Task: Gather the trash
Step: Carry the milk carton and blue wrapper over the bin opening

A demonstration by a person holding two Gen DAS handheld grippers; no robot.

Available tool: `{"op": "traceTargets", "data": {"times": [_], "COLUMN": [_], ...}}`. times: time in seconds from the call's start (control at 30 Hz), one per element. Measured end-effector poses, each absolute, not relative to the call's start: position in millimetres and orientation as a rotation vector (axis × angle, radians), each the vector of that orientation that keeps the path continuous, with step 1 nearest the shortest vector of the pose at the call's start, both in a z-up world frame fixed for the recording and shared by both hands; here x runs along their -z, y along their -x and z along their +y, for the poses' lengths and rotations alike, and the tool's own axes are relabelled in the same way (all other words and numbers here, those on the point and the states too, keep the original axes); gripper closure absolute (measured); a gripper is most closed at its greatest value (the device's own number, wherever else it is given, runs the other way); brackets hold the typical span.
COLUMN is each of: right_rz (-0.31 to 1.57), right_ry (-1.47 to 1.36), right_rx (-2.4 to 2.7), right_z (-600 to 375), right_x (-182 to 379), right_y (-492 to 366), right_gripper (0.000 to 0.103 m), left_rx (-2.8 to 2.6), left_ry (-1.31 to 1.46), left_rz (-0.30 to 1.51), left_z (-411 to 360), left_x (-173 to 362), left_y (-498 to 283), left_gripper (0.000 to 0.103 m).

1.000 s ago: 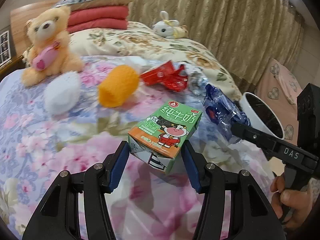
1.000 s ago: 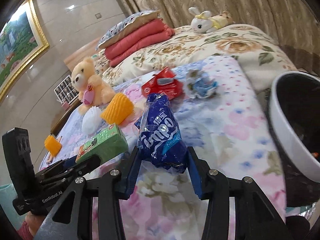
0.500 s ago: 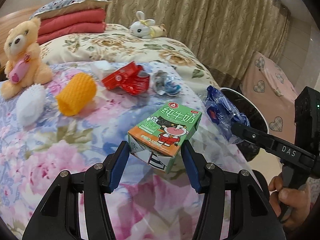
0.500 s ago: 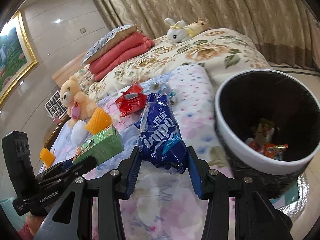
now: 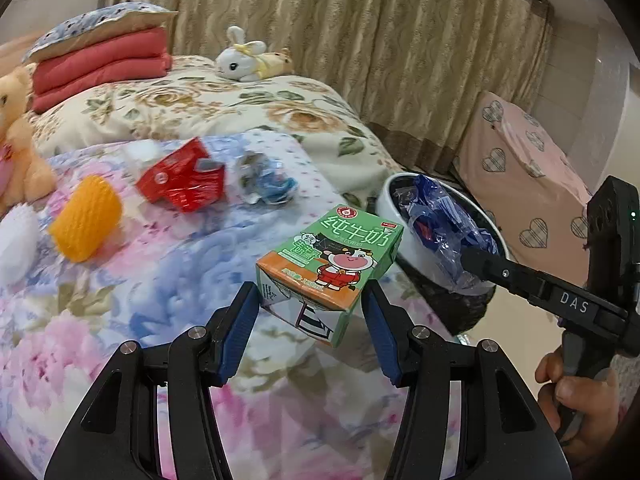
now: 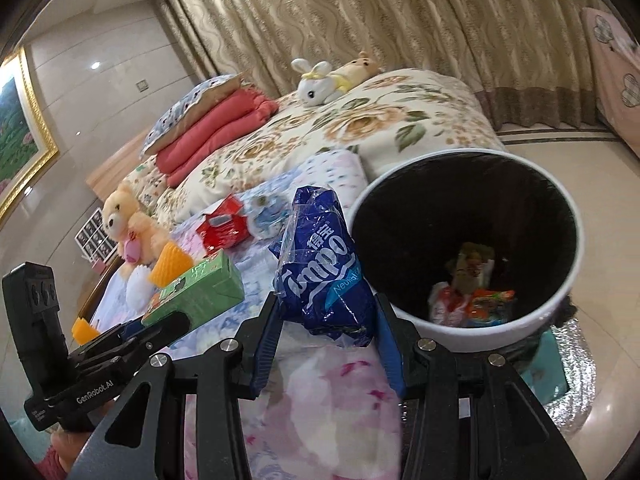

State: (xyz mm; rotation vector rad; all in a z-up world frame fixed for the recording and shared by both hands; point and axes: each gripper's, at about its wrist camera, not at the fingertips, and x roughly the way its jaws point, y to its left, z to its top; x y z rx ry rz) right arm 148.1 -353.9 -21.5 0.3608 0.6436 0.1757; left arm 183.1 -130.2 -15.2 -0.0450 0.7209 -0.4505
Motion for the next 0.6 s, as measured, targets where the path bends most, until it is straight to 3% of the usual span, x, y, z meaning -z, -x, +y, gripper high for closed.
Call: {"op": "traceTargets", "data": {"times": [0.6], "right_rz": [0.625], "right_ry": [-0.411], "right_rx": [-0.087], "right_z": [-401], "right_x": [21], "right_y": [-143], "right_gripper": [0.057], "left_rx": [0.544], "left_ry": [-0.009], "left_rz": [0.697], "left_z": [-194], "left_x": [3], "left_y": [-193], "left_gripper": [0.050]}}
